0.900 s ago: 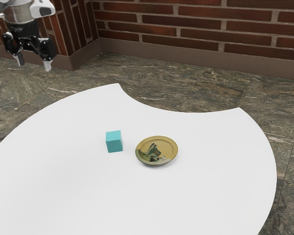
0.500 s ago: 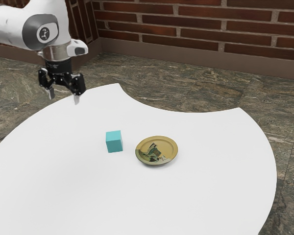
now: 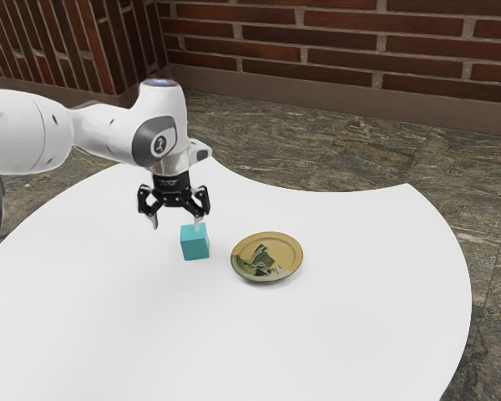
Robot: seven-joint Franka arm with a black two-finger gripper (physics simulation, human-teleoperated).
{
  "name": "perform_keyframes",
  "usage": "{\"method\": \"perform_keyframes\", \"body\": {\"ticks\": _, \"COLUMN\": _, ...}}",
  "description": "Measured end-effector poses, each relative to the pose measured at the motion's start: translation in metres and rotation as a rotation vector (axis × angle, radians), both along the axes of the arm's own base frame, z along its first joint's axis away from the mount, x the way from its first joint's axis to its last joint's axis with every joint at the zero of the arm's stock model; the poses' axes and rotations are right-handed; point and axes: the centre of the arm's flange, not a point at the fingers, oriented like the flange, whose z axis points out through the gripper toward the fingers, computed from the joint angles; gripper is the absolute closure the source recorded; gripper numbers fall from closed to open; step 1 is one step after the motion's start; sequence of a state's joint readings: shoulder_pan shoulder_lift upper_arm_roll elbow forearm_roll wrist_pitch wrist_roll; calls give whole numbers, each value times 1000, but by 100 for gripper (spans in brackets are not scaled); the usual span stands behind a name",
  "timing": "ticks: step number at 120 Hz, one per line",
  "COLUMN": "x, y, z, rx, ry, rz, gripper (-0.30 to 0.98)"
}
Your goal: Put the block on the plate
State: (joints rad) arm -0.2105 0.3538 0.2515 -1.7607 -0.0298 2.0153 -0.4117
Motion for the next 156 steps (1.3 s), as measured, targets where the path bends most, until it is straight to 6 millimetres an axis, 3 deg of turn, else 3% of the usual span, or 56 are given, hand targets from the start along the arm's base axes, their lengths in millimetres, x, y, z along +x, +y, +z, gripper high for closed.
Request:
{"method": "perform_keyframes", "body": {"ticks": 20, "x": 31, "y": 4, "z": -21, "rx": 24, "ry": -48, "rz": 60, "gripper": 0}}
{"method": "perform_keyframes", "body": {"ticks": 42, "x": 43, "y": 21, "z": -58, "rx": 16, "ry": -61, "rz": 174, "gripper": 0}}
{"method": "perform_keyframes", "body": {"ticks": 66, "x": 62, "y": 19, "z": -67, "rx": 20, "ry": -116, "rz": 228, "gripper": 0}}
{"method": "perform_keyframes", "body": {"ticks": 156, "x": 60, "y": 20, "z": -95, "rx": 19, "ry": -104, "rz": 335, "gripper": 4}}
